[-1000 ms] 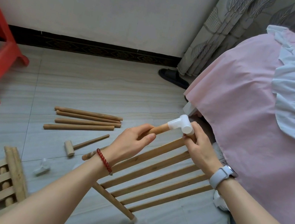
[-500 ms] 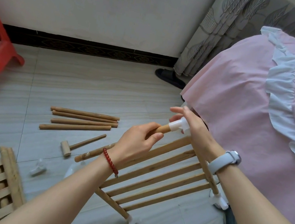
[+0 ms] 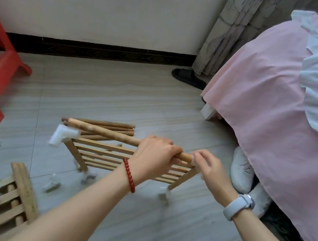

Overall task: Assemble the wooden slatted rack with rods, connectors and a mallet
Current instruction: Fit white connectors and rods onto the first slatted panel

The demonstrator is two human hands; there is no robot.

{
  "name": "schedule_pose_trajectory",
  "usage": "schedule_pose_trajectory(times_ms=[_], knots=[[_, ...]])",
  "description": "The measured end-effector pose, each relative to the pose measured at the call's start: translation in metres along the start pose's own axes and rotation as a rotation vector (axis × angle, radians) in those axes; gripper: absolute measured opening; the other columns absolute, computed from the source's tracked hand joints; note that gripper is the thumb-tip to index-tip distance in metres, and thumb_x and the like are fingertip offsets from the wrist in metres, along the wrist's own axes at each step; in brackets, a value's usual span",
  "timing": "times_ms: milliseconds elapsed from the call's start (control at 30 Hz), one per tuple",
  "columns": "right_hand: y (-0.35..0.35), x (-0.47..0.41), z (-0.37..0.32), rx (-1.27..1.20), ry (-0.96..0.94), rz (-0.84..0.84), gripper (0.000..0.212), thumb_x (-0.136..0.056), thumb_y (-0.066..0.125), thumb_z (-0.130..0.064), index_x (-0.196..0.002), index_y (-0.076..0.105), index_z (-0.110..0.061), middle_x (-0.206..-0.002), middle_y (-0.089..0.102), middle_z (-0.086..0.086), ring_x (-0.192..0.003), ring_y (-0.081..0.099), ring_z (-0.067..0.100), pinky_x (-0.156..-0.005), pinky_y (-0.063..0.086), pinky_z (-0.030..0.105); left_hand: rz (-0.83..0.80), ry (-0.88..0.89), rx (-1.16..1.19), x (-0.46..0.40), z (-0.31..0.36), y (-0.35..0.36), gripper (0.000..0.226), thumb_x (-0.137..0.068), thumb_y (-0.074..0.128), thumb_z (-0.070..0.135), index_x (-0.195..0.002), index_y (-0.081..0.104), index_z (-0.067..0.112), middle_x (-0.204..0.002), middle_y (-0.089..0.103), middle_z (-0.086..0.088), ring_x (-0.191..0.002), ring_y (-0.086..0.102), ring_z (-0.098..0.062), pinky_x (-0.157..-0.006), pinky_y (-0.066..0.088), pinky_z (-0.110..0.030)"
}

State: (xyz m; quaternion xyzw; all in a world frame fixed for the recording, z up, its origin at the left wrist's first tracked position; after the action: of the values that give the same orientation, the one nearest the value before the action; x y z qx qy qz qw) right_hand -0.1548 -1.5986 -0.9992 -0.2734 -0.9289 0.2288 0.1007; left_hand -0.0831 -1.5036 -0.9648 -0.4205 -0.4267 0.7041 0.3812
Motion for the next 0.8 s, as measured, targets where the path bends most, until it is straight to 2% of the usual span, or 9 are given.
schedule_pose_trajectory(times_ms=[167, 233, 300, 400, 500, 567, 633, 700, 800], knots=[[-0.011, -0.001, 0.029, 0.154, -0.032, 0.078, 0.019, -0.098, 0.049, -0.023, -0.083, 0.060, -0.020, -0.083, 0.056, -0.001, -0.082, 0.053, 0.010, -0.071, 0.038, 0.011, -0.066, -0.032, -0.067, -0.009, 0.005, 0.028, 0.027, -0.096, 0.046, 0.038, -0.112, 0.060, 0.021, -0.102, 0.062, -0.001, -0.099, 0.057, -0.023, -0.077, 0.025, -0.030], [-0.010, -0.005, 0.026, 0.243, -0.071, 0.059, 0.018, -0.098, 0.046, -0.018, -0.087, 0.060, -0.019, -0.085, 0.051, -0.004, -0.084, 0.052, 0.010, -0.072, 0.036, 0.013, -0.068, -0.051, -0.095, -0.009, -0.001, 0.025, 0.031, -0.096, 0.047, 0.038, -0.120, 0.057, 0.020, -0.111, 0.062, 0.000, -0.107, 0.053, -0.022, -0.090, 0.028, -0.032], [-0.008, -0.006, 0.020, 0.369, -0.124, 0.032, 0.022, -0.099, 0.043, -0.018, -0.089, 0.062, -0.016, -0.083, 0.047, -0.006, -0.080, 0.049, 0.010, -0.071, 0.034, 0.020, -0.035, -0.067, -0.110, 0.000, -0.016, 0.013, 0.038, -0.095, 0.049, 0.036, -0.129, 0.051, 0.021, -0.121, 0.057, 0.000, -0.118, 0.048, -0.022, -0.109, 0.019, -0.043], [-0.011, -0.009, 0.010, 0.659, -0.169, 0.044, 0.038, -0.092, 0.031, -0.030, -0.088, 0.065, -0.012, -0.084, 0.049, -0.003, -0.082, 0.047, 0.015, -0.084, 0.036, 0.033, 0.103, -0.100, -0.190, 0.029, -0.062, -0.022, 0.053, -0.083, 0.066, 0.039, -0.130, 0.052, 0.019, -0.122, 0.055, -0.005, -0.124, 0.047, -0.028, -0.110, 0.013, -0.063], [0.012, -0.012, -0.017, 0.880, -0.186, 0.009, 0.041, -0.092, 0.027, -0.033, -0.090, 0.065, -0.016, -0.091, 0.061, -0.001, -0.093, 0.055, 0.021, -0.102, 0.028, 0.040, 0.076, -0.355, -0.210, 0.079, -0.143, -0.050, 0.076, -0.075, 0.072, 0.045, -0.140, 0.042, 0.019, -0.137, 0.045, -0.007, -0.135, 0.032, -0.030, -0.109, 0.007, -0.063], [0.047, -0.011, -0.046, 0.893, -0.285, -0.038, 0.042, -0.092, 0.026, -0.039, -0.097, 0.063, -0.020, -0.096, 0.065, -0.003, -0.096, 0.058, 0.021, -0.096, 0.031, 0.036, 0.014, -0.523, -0.074, 0.114, -0.183, -0.054, 0.085, -0.078, 0.072, 0.043, -0.146, 0.029, 0.017, -0.144, 0.037, -0.006, -0.138, 0.025, -0.027, -0.113, 0.012, -0.051], [0.089, -0.006, -0.072, 0.896, -0.388, -0.106, 0.036, -0.096, 0.032, -0.042, -0.112, 0.058, -0.021, -0.105, 0.062, -0.002, -0.100, 0.057, 0.022, -0.086, 0.036, 0.034, 0.003, -0.592, 0.174, 0.135, -0.196, -0.049, 0.075, -0.079, 0.075, 0.030, -0.141, 0.036, 0.013, -0.129, 0.049, -0.003, -0.124, 0.042, -0.022, -0.101, 0.035, -0.032], [0.127, -0.005, -0.088, 0.876, -0.431, -0.172, 0.035, -0.098, 0.036, -0.040, -0.124, 0.049, -0.021, -0.115, 0.057, 0.000, -0.106, 0.054, 0.023, -0.082, 0.040, 0.034, 0.050, -0.565, 0.286, 0.143, -0.193, -0.045, 0.046, -0.081, 0.072, 0.018, -0.121, 0.050, 0.014, -0.103, 0.056, 0.005, -0.098, 0.058, -0.019, -0.073, 0.041, -0.019], [0.170, -0.013, -0.113, 0.801, -0.467, -0.228, 0.036, -0.098, 0.036, -0.040, -0.129, 0.043, -0.023, -0.121, 0.054, -0.001, -0.106, 0.054, 0.023, -0.079, 0.042, 0.036, 0.211, -0.463, 0.162, 0.146, -0.187, -0.051, 0.032, -0.081, 0.067, 0.004, -0.110, 0.055, 0.009, -0.098, 0.060, -0.002, -0.088, 0.061, -0.025, -0.068, 0.043, -0.026]])
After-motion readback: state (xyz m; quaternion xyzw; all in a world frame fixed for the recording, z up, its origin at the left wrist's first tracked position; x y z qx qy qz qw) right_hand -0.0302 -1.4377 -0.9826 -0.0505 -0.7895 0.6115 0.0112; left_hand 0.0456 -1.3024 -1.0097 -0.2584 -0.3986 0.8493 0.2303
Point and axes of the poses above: each hand's wrist, its own x-axis away from the middle knuckle, its own y-axis out of the palm, z = x × y, the point moved 10 cm from there along -x, towards the middle knuckle
